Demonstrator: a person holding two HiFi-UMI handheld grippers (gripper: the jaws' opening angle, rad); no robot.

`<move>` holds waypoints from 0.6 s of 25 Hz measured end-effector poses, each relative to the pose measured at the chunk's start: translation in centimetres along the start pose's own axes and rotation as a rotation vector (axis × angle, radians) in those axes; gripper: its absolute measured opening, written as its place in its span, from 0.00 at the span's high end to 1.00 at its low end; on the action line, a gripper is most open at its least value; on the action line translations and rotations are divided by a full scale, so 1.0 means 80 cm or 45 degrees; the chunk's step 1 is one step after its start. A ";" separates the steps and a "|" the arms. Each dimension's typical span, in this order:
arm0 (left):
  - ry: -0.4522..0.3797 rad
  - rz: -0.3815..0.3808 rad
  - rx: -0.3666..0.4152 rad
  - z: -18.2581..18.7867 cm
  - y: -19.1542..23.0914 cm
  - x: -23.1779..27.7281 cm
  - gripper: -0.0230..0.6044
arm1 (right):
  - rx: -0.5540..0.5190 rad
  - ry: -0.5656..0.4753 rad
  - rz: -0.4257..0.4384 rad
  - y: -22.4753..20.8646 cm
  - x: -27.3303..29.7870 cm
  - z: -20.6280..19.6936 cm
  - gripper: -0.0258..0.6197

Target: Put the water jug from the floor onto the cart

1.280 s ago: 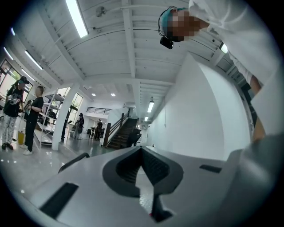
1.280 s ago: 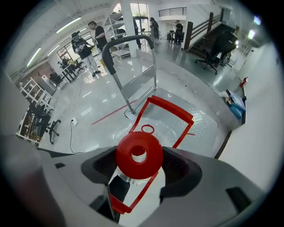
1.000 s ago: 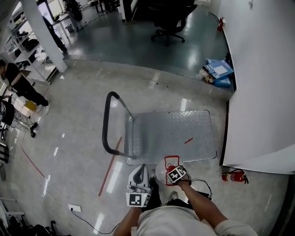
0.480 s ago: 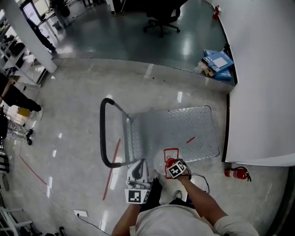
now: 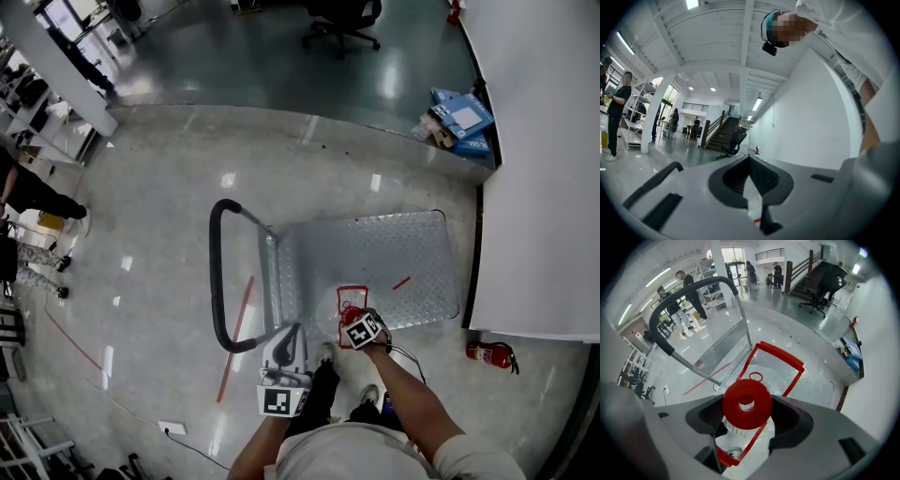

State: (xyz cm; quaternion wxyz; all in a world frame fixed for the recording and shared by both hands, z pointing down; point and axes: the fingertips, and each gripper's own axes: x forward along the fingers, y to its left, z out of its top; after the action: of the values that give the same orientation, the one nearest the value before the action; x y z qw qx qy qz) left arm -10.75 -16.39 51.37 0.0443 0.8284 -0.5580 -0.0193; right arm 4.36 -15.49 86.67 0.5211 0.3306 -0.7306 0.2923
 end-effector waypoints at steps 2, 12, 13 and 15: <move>0.005 -0.001 -0.001 -0.004 0.006 0.007 0.96 | 0.009 -0.021 0.001 -0.005 0.002 0.017 0.49; 0.041 -0.015 -0.043 -0.015 0.008 0.036 0.96 | -0.073 -0.004 0.030 -0.004 0.004 0.024 0.49; 0.039 -0.014 -0.036 -0.015 0.009 0.037 0.96 | -0.080 -0.002 0.031 -0.004 0.003 0.019 0.49; 0.039 -0.004 -0.046 -0.016 0.009 0.037 0.96 | -0.087 0.002 0.031 -0.003 0.002 0.010 0.49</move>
State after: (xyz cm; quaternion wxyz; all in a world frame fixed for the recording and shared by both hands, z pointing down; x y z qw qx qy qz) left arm -10.22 -19.32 52.72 0.0676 0.8285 -0.5556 -0.0168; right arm 4.07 -16.26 86.60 0.5290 0.3036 -0.7437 0.2736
